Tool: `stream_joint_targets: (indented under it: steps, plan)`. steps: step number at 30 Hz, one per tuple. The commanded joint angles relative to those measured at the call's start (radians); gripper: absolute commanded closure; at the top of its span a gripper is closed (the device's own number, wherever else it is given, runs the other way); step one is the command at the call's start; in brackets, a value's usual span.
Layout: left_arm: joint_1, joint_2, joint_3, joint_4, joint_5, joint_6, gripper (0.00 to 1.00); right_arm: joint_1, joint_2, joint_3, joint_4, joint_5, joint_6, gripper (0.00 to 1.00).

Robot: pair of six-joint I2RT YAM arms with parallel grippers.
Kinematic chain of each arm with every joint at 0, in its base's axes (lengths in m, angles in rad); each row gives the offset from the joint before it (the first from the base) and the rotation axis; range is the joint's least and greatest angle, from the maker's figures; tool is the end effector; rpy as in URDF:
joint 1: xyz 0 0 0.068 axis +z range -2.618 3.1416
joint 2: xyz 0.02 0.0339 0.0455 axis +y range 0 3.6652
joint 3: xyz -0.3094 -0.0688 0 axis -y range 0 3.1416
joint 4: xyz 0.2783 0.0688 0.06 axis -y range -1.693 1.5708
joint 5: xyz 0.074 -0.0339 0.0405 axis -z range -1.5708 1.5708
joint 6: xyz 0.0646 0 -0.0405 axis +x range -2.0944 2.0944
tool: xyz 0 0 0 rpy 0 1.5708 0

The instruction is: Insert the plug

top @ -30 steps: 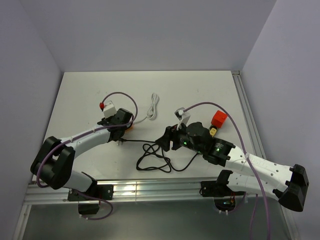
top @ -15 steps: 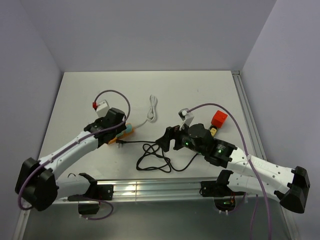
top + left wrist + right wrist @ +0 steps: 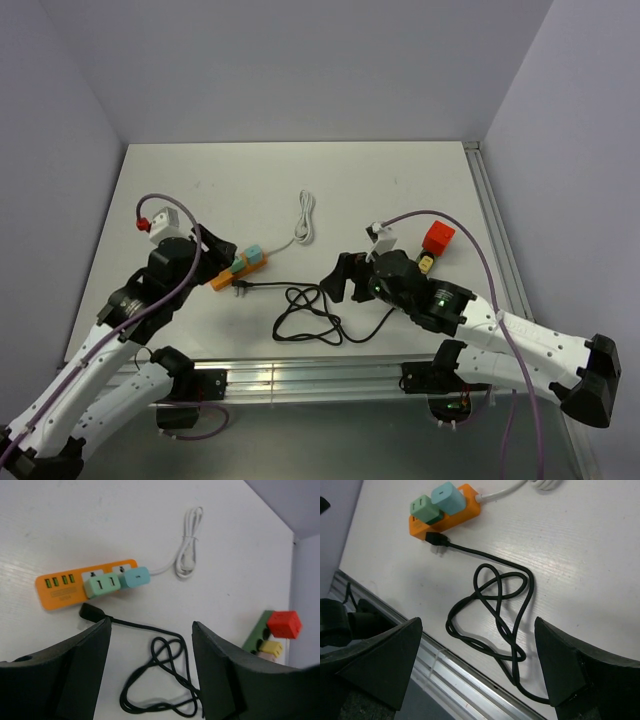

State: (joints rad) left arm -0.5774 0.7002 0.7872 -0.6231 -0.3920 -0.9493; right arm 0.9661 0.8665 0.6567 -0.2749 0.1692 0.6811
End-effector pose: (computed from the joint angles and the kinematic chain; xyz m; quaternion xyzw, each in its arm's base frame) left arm 0.1562 -0.0723 0.3285 -0.2523 0.8200 -0.2131 0.4675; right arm 0.1375 0.1799 0.2859 -0.0779 0.8506 0.3286 0.4030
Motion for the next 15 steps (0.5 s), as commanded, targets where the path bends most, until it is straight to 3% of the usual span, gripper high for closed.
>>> stream_joint_targets:
  steps: [1,7,10,14,15]
  plan:
    - [-0.002,-0.062,0.006,-0.004,0.157,-0.019,0.30,-0.001,-0.052,0.035,0.014,0.019,0.054,0.00]
    - [-0.002,-0.244,-0.216,0.225,0.455,-0.101,0.29,-0.003,-0.093,-0.035,0.000,0.096,0.141,0.00]
    - [-0.004,-0.306,-0.386,0.486,0.643,-0.175,0.29,-0.003,-0.124,-0.092,-0.020,0.115,0.179,0.00]
    - [-0.004,-0.288,-0.618,0.992,0.870,-0.350,0.25,-0.003,-0.243,-0.182,0.002,0.096,0.224,0.00]
    - [-0.004,-0.280,-0.711,1.242,0.937,-0.447,0.20,-0.001,-0.285,-0.212,0.085,0.066,0.221,0.00]
